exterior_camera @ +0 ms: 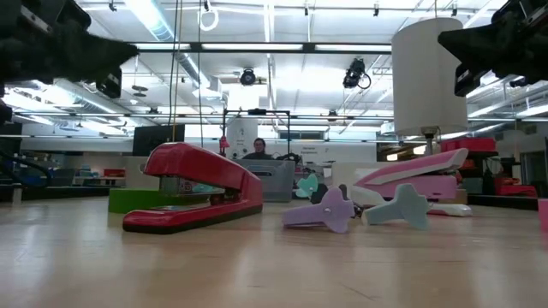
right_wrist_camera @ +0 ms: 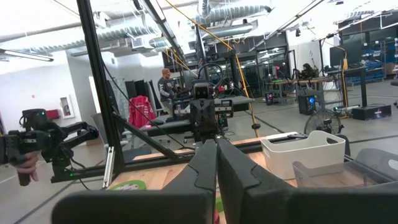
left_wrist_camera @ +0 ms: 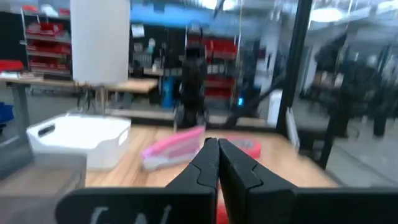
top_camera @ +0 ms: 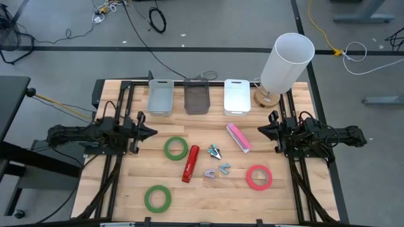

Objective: Pick and place Stapler, Stapler remover, tape
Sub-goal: Put the top green tape into the gray bin

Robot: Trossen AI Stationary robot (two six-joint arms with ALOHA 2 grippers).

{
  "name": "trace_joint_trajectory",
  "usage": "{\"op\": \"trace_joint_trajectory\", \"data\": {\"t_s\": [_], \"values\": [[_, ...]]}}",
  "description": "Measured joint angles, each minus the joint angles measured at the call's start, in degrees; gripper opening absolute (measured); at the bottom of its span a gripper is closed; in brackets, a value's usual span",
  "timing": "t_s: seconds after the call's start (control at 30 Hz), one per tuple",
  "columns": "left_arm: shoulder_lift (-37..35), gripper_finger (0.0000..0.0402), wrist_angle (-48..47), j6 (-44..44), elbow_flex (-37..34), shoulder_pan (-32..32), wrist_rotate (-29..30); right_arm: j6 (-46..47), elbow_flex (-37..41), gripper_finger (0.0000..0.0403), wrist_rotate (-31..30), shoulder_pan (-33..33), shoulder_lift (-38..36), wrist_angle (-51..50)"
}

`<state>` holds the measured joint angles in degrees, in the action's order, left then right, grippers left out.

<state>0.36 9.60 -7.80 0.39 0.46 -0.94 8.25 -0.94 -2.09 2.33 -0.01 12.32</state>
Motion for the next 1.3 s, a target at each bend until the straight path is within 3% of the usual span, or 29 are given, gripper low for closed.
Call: {"op": "trace_joint_trajectory", "data": {"t_s": [0.2, 0.4, 0.73, 1.3], "values": [[0.0, 0.0009, 7.61, -3.56, 0.11, 0.0, -0.15, 0.0, -0.01, 0.0016, -0.01, -0.02, 0.0, 0.0], [0.02, 0.0009, 7.14, -3.01, 4.1, -0.01, -0.16, -0.02, 0.01, 0.0016, -0.01, 0.0, 0.0, 0.0], [1.07, 0.0009, -5.63, -2.92, 14.24, -0.01, 0.79, -0.01, 0.0, 0.0016, 0.0, 0.0, 0.0, 0.0], [18.15, 0.0009, -13.43, 3.57, 28.32, -0.01, 0.95, 0.0, 0.01, 0.0016, 0.01, -0.01, 0.0, 0.0]]}}
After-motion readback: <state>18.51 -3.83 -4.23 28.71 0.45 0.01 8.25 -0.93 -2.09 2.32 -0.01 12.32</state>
